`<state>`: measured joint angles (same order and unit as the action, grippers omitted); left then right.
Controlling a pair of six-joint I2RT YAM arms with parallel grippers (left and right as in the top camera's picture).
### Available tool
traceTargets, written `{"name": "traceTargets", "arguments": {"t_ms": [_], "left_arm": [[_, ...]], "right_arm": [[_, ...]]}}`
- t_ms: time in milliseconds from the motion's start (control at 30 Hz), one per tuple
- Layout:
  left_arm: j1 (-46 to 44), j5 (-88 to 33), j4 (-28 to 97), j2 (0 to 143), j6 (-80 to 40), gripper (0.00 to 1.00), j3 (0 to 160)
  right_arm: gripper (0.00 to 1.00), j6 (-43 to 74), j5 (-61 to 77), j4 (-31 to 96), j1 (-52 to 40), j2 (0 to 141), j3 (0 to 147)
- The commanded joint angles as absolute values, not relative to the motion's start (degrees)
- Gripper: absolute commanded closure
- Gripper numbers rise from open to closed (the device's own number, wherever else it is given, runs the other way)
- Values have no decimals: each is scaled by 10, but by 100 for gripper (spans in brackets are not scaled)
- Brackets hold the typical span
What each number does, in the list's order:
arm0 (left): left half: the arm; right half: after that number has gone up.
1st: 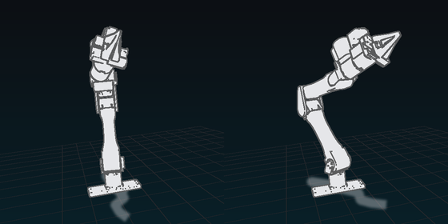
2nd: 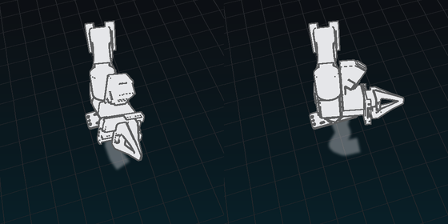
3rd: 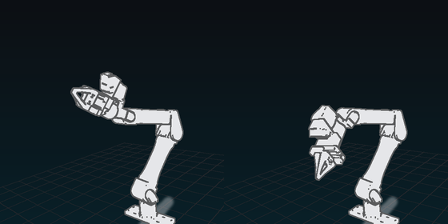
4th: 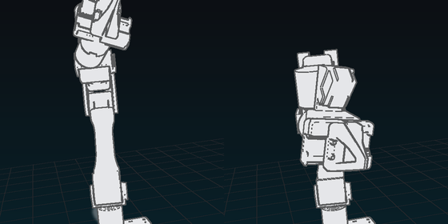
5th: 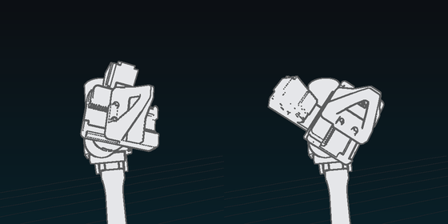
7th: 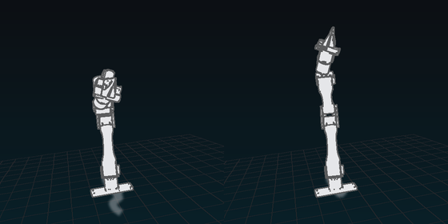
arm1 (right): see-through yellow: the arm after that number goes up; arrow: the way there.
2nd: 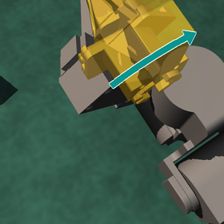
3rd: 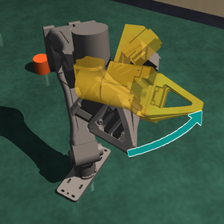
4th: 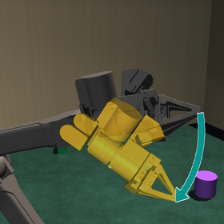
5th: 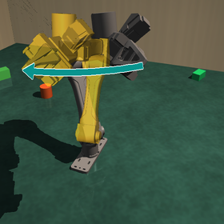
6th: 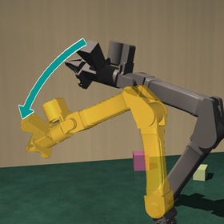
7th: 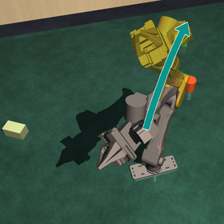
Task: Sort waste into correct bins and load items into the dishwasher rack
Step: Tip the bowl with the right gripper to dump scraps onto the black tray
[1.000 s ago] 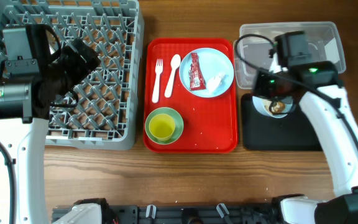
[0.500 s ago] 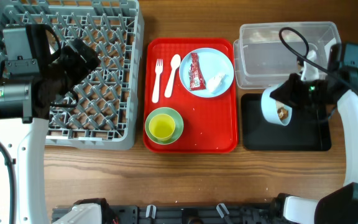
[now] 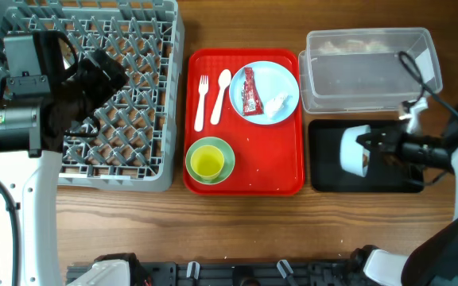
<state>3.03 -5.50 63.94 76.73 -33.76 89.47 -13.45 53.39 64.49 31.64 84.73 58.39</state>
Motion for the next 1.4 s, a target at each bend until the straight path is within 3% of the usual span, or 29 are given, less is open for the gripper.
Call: {"name": "traceTargets", "arguments": {"t_ms": [0,267,633,933,1367], "left_arm": [[33,-60,639,769,-339,0,900],[33,-60,639,769,-339,0,900],[33,-60,639,769,-339,0,900],[33,-60,639,769,-339,0,900],[33,-60,639,769,-339,0,900]], "right_arm": [[96,-227,673,646,358,836,575],[96,-258,754,633,374,836,529],[96,-293,758,608,410,836,489],[96,-300,823,572,489,837,435],[96,-293,893,568,490,837,435]]}}
